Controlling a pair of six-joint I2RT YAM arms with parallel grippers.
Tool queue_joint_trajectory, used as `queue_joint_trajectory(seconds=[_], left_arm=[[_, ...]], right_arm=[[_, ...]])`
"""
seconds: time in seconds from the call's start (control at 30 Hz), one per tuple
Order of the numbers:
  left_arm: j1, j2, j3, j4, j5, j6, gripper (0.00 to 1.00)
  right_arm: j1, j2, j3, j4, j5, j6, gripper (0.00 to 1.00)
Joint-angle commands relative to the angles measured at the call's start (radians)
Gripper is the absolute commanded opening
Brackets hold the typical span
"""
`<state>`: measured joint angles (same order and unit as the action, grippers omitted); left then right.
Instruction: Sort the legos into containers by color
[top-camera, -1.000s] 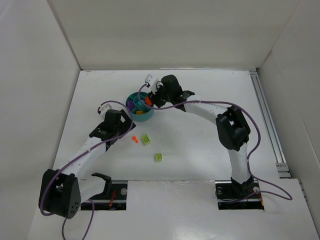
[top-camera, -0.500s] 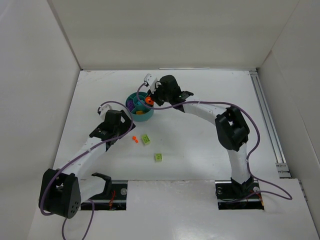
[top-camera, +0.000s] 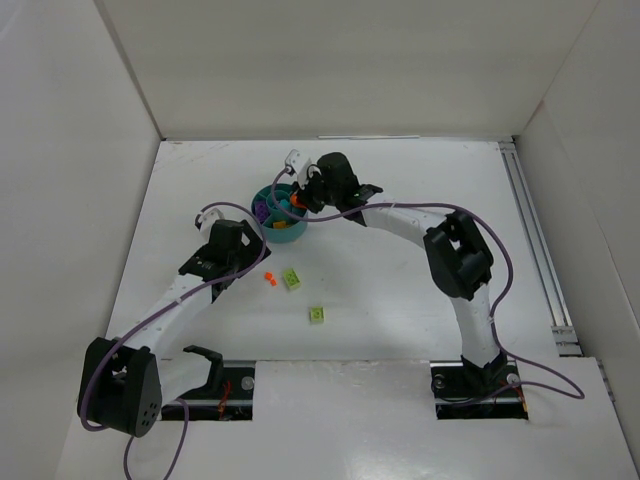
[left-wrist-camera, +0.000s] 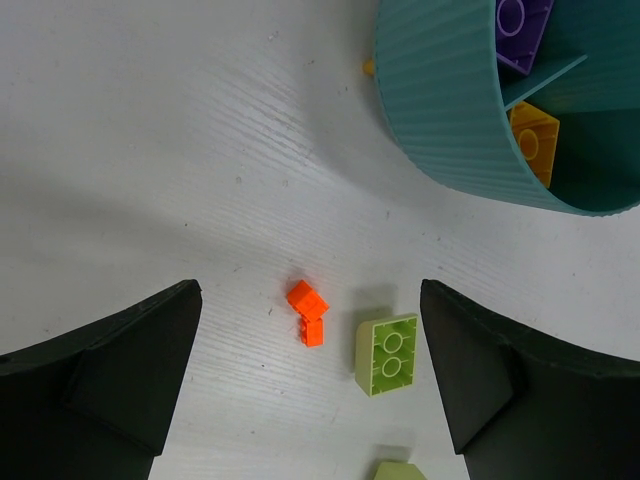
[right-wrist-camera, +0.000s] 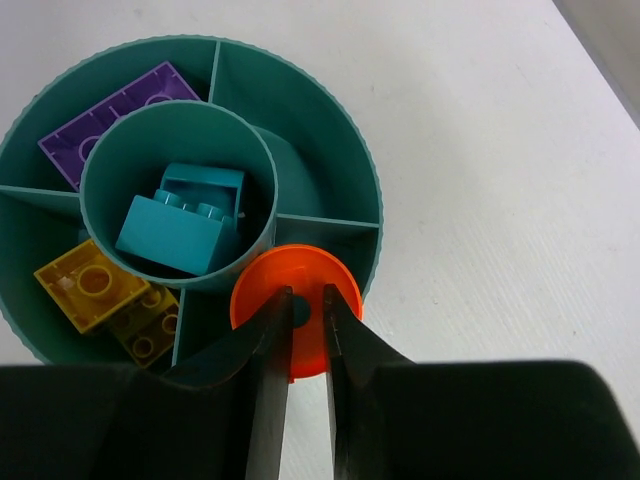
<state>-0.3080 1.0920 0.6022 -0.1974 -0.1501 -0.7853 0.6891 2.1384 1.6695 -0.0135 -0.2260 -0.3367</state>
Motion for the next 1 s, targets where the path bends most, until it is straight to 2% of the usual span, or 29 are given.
queue_joint_trajectory(seconds=[0.0, 0.13, 0.37, 0.5, 0.57, 0.7, 0.8, 0.97], left_arm=[[-0.003, 0.0, -0.007, 0.018, -0.014, 0.009, 0.88], [-0.003, 0.0, 0.002, 0.018, -0.014, 0.009, 0.88], [-0.003, 0.0, 0.002, 0.018, -0.014, 0.009, 0.88], [-0.003, 0.0, 0.002, 0.018, -0.014, 0.009, 0.88], [-0.003, 0.0, 0.002, 0.018, -0.014, 0.009, 0.88], [-0.003, 0.0, 0.002, 0.018, -0.014, 0.009, 0.88], [-0.003, 0.0, 0.013, 0.018, -0.014, 0.018, 0.88], [-0.003, 0.019, 0.022, 0.009, -0.014, 0.027, 0.88]], right_arm=[[0.009, 0.02, 0.033, 0.02, 0.03, 0.002, 0.25], [0.018, 0.02, 0.024, 0.02, 0.042, -0.034, 0.31], [0.018, -0.104, 0.015, 0.02, 0.036, -0.096, 0.43], [0.018, -0.138, 0.004, 0.02, 0.057, -0.117, 0.45], [0.018, -0.138, -0.007, 0.011, 0.057, -0.127, 0.5], [0.018, -0.126, 0.005, -0.009, 0.047, -0.147, 0.52], [0.018, -0.097, 0.03, -0.037, 0.028, -0.147, 0.58], [-0.002, -0.06, 0.084, -0.059, 0.005, -0.137, 0.62]])
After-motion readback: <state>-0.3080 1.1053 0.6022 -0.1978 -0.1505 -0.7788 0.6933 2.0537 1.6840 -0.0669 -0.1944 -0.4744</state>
